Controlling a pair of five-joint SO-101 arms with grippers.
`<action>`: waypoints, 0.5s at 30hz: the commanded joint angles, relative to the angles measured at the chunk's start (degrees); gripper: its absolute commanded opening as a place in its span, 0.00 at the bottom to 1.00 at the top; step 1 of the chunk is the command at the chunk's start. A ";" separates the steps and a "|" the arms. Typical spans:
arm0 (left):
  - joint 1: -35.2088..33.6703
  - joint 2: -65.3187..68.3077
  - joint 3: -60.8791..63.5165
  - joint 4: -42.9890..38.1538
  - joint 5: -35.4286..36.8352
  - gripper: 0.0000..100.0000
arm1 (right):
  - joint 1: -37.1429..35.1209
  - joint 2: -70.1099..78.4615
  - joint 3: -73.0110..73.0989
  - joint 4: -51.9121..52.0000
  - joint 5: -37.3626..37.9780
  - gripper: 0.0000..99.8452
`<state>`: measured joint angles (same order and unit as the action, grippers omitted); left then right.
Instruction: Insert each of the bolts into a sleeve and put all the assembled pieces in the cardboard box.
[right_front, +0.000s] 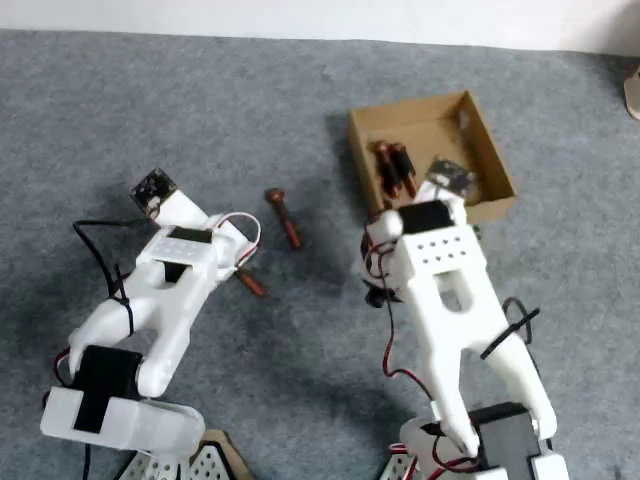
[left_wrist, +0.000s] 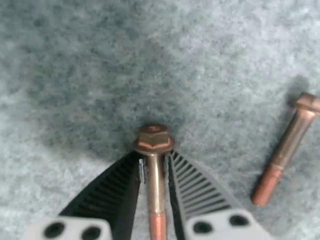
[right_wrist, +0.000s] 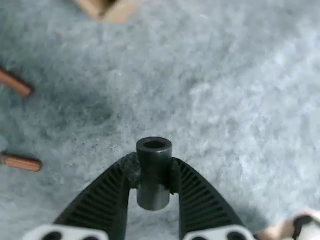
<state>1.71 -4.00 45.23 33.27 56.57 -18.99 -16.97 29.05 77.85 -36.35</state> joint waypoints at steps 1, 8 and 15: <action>-1.19 -8.48 -0.04 -1.14 -5.98 0.01 | -0.66 -2.51 5.76 -9.98 10.46 0.00; -1.19 -18.15 11.65 -18.46 -18.64 0.01 | -0.66 -2.59 21.41 -33.45 46.24 0.00; -0.48 -22.90 21.49 -40.70 -27.96 0.01 | -0.66 -8.75 29.85 -51.91 50.46 0.00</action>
<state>1.19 -22.73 65.54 1.63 31.60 -19.43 -19.96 57.27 35.21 12.18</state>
